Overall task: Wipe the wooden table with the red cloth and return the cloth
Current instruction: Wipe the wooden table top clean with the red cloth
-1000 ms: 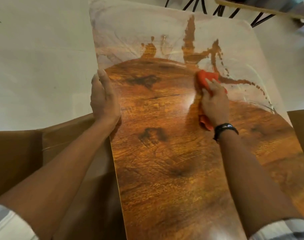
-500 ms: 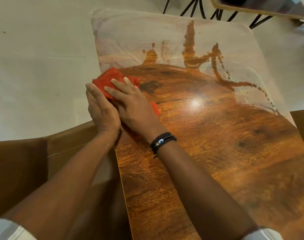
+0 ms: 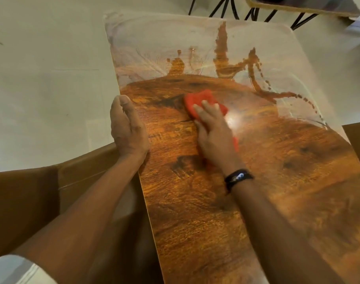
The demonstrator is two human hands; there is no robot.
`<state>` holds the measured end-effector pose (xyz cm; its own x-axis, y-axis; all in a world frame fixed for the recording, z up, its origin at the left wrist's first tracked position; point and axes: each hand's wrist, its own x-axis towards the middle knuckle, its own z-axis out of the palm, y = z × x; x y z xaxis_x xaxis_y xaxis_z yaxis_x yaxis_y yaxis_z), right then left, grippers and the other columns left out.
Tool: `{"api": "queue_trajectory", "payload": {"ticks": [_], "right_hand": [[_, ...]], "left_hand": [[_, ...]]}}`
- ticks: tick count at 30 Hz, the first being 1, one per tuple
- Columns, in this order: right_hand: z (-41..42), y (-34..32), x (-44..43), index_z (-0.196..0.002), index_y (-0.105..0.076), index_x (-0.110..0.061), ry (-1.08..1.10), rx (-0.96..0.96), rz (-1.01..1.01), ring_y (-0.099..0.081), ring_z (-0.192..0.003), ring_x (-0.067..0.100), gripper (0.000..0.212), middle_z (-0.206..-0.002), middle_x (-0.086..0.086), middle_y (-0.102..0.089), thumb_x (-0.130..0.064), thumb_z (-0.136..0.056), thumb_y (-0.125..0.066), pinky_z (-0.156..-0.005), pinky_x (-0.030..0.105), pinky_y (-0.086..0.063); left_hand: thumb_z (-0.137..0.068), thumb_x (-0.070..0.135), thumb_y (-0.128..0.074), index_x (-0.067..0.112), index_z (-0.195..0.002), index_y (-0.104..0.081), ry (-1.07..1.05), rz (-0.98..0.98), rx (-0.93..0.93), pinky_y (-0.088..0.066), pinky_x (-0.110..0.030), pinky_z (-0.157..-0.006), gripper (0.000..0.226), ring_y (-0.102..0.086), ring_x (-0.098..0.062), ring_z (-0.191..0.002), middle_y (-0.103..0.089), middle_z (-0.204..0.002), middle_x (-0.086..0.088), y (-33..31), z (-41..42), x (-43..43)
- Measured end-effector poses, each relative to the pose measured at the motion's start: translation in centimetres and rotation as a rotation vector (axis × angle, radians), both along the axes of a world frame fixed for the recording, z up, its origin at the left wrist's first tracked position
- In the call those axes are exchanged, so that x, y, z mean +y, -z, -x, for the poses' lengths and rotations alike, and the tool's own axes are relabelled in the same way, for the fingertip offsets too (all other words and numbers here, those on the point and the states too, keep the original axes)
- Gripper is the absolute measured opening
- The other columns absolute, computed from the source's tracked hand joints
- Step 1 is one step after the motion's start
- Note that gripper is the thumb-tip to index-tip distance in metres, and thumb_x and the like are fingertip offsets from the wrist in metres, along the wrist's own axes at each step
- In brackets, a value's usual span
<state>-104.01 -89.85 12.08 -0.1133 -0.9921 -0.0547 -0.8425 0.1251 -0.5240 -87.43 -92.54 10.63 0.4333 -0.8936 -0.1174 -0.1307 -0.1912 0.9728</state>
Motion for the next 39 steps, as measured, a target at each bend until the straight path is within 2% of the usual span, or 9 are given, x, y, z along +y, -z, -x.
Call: {"api": "queue_trajectory", "payload": {"ticks": [2, 4, 6, 9, 15, 22, 26, 32, 39], "right_hand": [[-4.5, 0.3, 3.2, -0.146, -0.044, -0.029, -0.187, 0.038, 0.011, -0.011, -0.151, 0.023, 0.045, -0.16, -0.003, -0.029, -0.018, -0.103, -0.047, -0.123, 0.047, -0.009], [-6.7, 0.7, 5.7, -0.145, -0.046, -0.023, -0.344, 0.087, 0.032, -0.017, -0.15, 0.026, 0.045, -0.158, 0.001, -0.033, -0.015, -0.1, -0.047, -0.123, 0.046, -0.013], [-5.4, 0.7, 6.7, -0.142, -0.051, -0.02, -0.397, 0.101, 0.041, -0.024, -0.148, 0.027, 0.045, -0.156, 0.002, -0.037, -0.018, -0.098, -0.047, -0.121, 0.044, -0.02], [1.1, 0.4, 6.2, -0.142, -0.052, -0.024, -0.291, 0.091, 0.034, -0.027, -0.147, 0.024, 0.047, -0.155, 0.0, -0.039, -0.028, -0.097, -0.04, -0.121, 0.039, -0.022], [21.1, 0.0, 4.5, -0.14, -0.053, -0.029, 0.173, 0.118, 0.018, -0.028, -0.144, 0.016, 0.041, -0.153, -0.003, -0.041, -0.018, -0.1, -0.052, -0.121, 0.041, -0.02], [32.7, -0.4, 2.5, -0.14, -0.052, -0.015, 0.65, 0.125, 0.021, -0.039, -0.139, 0.026, 0.039, -0.15, 0.008, -0.045, -0.018, -0.101, -0.049, -0.115, 0.031, -0.024], [27.3, -0.4, 1.8, -0.142, -0.05, -0.025, 0.417, 0.136, 0.037, -0.028, -0.142, 0.013, 0.04, -0.154, 0.0, -0.038, -0.019, -0.103, -0.045, -0.11, 0.022, -0.012], [23.2, 1.0, 0.6, -0.141, -0.052, -0.029, -0.237, 0.078, 0.076, -0.024, -0.148, 0.02, 0.041, -0.155, -0.006, -0.039, -0.019, -0.101, -0.048, -0.121, 0.037, -0.019], [37.0, 0.1, -6.4, -0.138, -0.054, -0.026, 0.458, 0.014, 0.015, -0.05, -0.13, 0.025, 0.042, -0.144, 0.004, -0.051, -0.022, -0.097, -0.046, -0.113, 0.041, -0.036]], "left_hand": [[-0.108, 0.044, -0.02, 0.046, -0.091, -0.038, 0.001, 0.007, -0.105, -0.035, -0.001, -0.085, 0.025, -0.046, 0.024, -0.084, -0.04, -0.086, 0.027, 0.1, -0.5, -0.1], [-0.104, 0.054, -0.02, 0.033, -0.115, -0.053, 0.006, 0.038, -0.286, -0.039, -0.034, -0.107, 0.041, -0.051, 0.005, -0.106, -0.057, -0.112, 0.014, 0.9, -0.6, 0.0], [-0.103, 0.053, -0.024, 0.013, -0.146, -0.041, 0.053, -0.036, -0.516, -0.012, -0.054, -0.121, 0.061, -0.034, -0.021, -0.145, -0.045, -0.152, -0.006, 0.9, 0.2, 1.0], [-0.103, 0.05, -0.025, 0.012, -0.154, -0.03, 0.306, 0.032, -0.586, 0.004, -0.054, -0.123, 0.064, -0.011, -0.023, -0.155, -0.025, -0.165, -0.007, -0.6, 4.2, 2.6], [-0.101, 0.056, -0.016, 0.014, -0.156, -0.028, 0.782, 0.178, -0.595, 0.004, -0.044, -0.126, 0.07, -0.007, -0.02, -0.155, -0.022, -0.166, -0.004, -0.6, 15.9, 0.1], [-0.104, 0.056, -0.008, 0.011, -0.158, -0.018, 0.955, 0.258, -0.967, 0.002, -0.054, -0.125, 0.071, 0.001, -0.022, -0.157, -0.012, -0.168, -0.007, 2.1, 19.0, 0.5], [-0.104, 0.054, -0.008, 0.009, -0.158, -0.018, 0.948, 0.264, -1.002, -0.003, -0.057, -0.124, 0.07, -0.001, -0.024, -0.157, -0.013, -0.168, -0.01, 1.9, 19.2, 0.4], [-0.105, 0.05, -0.014, 0.005, -0.157, -0.019, 0.916, 0.27, -1.036, -0.005, -0.057, -0.125, 0.07, -0.005, -0.027, -0.156, -0.016, -0.166, -0.015, 2.0, 19.4, 0.4], [-0.104, 0.053, -0.012, 0.005, -0.155, -0.024, 0.942, 0.244, -1.027, -0.002, -0.054, -0.125, 0.071, -0.004, -0.025, -0.156, -0.016, -0.166, -0.013, 1.9, 19.0, 0.4]]}}
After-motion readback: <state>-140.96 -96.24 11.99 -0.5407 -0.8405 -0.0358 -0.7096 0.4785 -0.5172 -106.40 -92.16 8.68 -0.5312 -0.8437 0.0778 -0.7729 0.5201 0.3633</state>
